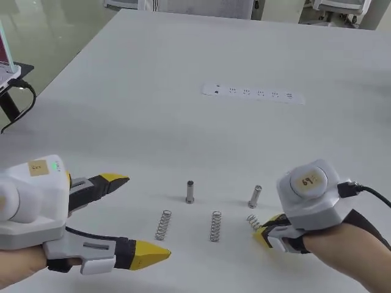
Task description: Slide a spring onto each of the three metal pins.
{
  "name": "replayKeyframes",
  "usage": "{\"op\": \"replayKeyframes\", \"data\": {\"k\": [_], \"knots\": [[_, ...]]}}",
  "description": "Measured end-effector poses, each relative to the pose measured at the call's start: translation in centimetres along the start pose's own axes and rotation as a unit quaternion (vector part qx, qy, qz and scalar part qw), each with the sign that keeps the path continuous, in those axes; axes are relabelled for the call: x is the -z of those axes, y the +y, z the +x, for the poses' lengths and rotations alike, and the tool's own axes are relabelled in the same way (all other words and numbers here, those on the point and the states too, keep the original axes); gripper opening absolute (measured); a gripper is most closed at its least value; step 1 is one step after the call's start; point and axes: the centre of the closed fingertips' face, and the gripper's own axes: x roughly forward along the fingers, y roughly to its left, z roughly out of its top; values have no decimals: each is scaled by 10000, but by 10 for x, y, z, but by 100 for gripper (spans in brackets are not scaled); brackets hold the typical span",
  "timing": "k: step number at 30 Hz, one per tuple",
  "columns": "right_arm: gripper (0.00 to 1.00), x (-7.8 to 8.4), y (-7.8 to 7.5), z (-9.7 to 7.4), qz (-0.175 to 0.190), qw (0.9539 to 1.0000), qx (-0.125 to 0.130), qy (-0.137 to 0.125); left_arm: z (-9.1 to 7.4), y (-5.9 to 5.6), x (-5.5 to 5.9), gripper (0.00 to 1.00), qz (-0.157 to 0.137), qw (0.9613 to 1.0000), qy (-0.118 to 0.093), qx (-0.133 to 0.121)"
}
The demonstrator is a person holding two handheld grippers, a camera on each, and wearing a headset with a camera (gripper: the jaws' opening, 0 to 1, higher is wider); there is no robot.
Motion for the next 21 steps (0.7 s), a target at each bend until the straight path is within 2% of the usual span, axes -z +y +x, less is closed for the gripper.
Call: {"op": "replayKeyframes", "data": {"k": [4,5,13,21], "knots": [[8,1,0,-2,-23,10000,8,-42,1,-2,-1,90,28,10000,12,26],[8,-1,1,-3,-57,9999,-19,-119,1,-3,-2,90,28,10000,-3,31],[8,3,-4,-13,76,9998,-75,-193,3,-7,0,90,34,10000,9,77],[8,1,-2,-26,-257,9993,-142,-252,3,-6,-2,89,51,10000,-18,66]]}}
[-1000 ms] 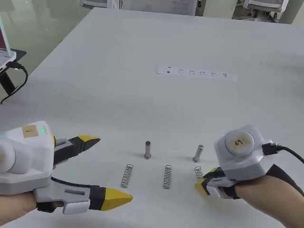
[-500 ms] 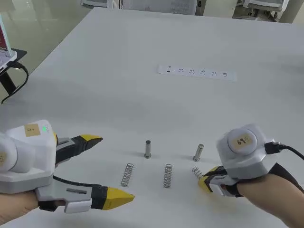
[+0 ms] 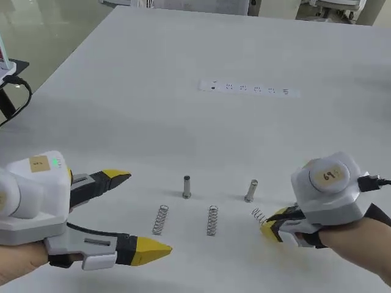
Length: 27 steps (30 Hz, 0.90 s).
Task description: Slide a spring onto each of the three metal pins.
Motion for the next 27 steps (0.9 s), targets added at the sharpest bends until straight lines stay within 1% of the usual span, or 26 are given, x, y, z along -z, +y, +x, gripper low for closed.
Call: {"op": "replayKeyframes", "data": {"k": [3,6,8,11,15,17,19,21,24,27], "knots": [[8,-2,0,-3,-76,10000,-27,-23,0,-1,-1,88,6,10000,-8,24],[8,-6,1,-7,-261,9996,-61,-71,0,-2,-1,87,34,10000,-22,34],[8,-7,2,-10,-329,9994,-93,-90,0,-3,-1,87,34,10000,-25,32],[8,-10,6,-19,-509,9984,-160,-196,0,-3,-1,86,20,10000,-30,34],[8,-6,7,-24,-701,9971,-208,-214,1,-6,1,86,36,10000,-5,72],[8,-4,6,-26,-714,9970,-196,-211,2,-8,1,84,35,10000,13,89],[8,-2,4,-28,-727,9969,-211,-209,3,-9,0,84,22,9999,-26,105],[8,-1,3,-28,-762,9967,-204,-172,5,-12,0,82,31,9999,-8,158],[8,1,1,-31,-793,9965,-199,-190,8,-18,-1,81,78,9997,24,246],[8,2,0,-33,-818,9963,-200,-174,12,-21,-3,80,91,9995,-1,304]]}}
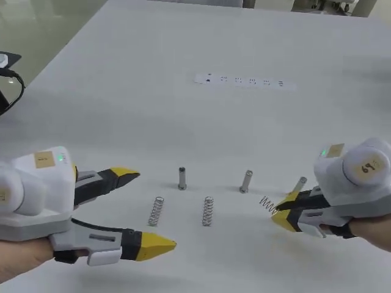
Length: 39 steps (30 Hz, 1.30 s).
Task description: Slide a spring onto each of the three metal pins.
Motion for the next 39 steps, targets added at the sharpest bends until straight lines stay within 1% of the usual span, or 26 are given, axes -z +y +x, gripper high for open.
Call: {"op": "replayKeyframes", "data": {"k": [3,7,8,10,12,13,15,18,22,24,25,26,28,30,32,33,35,36,37,38,39], "knots": [[8,0,-1,-1,-64,10000,16,18,4,-3,-1,80,18,10000,-11,43],[8,-1,0,-3,-142,9999,-45,21,12,-9,0,77,70,9998,-33,159],[8,-1,0,-3,-195,9998,-55,36,14,-10,0,76,85,9998,-47,200],[8,-1,1,-4,-297,9995,-86,64,17,-14,-1,74,135,9994,-145,286],[8,-1,2,-4,-389,9991,-114,88,21,-19,-3,70,136,9990,-200,384],[8,-1,2,-4,-409,9990,-124,90,24,-22,-4,69,194,9985,-222,466],[8,-1,2,-4,-460,9988,-137,101,30,-27,-3,66,275,9980,-162,554],[8,-3,7,-5,-590,9980,-201,69,36,-31,-7,66,318,9972,-180,652],[8,-5,11,-6,-774,9967,-246,49,44,-34,-11,58,415,9961,-126,774],[8,-8,12,-7,-846,9960,-271,17,49,-34,-14,55,473,9955,-128,805],[8,-9,13,-7,-904,9955,-286,9,51,-35,-16,52,492,9952,-134,835],[8,-11,15,-8,-955,9949,-319,-18,53,-36,-20,51,531,9946,-218,868],[8,-14,17,-9,-1039,9940,-338,-51,57,-37,-22,49,534,9940,-245,918],[8,-19,22,-10,-1218,9917,-410,-93,63,-41,-24,47,591,9926,-283,1019],[8,-22,24,-11,-1337,9901,-421,-93,67,-45,-22,45,683,9909,-264,1126],[8,-24,26,-12,-1406,9890,-441,-121,69,-48,-20,44,783,9895,-237,1191],[8,-26,29,-12,-1535,9868,-493,-142,72,-52,-19,41,820,9881,-269,1272],[8,-28,30,-13,-1593,9857,-519,-153,72,-53,-20,39,786,9878,-313,1305],[8,-29,32,-13,-1726,9833,-555,-178,72,-55,-23,38,747,9873,-388,1350],[8,-30,33,-13,-1790,9820,-578,-180,73,-55,-24,38,726,9868,-445,1376],[8,-30,35,-13,-1957,9784,-636,-179,74,-55,-26,37,634,9872,-519,1369]]}}
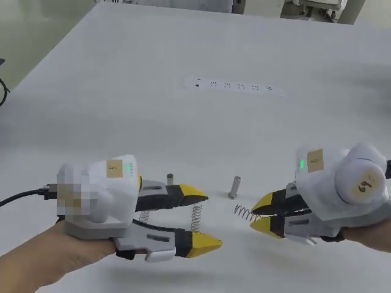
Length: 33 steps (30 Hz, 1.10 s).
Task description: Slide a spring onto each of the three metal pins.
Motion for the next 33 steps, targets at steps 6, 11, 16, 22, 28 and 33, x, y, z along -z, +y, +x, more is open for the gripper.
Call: {"op": "replayKeyframes", "data": {"k": [6,11,16,22,28,33], "knots": [[8,-7,6,1,-452,9989,-142,-17,4,1,3,34,4,10000,11,69],[8,-16,10,1,-604,9978,-219,-134,14,-2,3,33,36,9997,83,239],[8,-15,13,3,-827,9961,-276,-99,19,-4,4,28,165,9991,133,365],[8,-11,16,1,-957,9949,-307,-89,26,-4,7,20,166,9989,19,431],[8,-8,16,-1,-961,9948,-329,-107,30,-12,8,13,267,9984,-74,493],[8,-6,19,1,-979,9945,-355,-78,31,-15,10,12,126,9985,-150,510]]}}
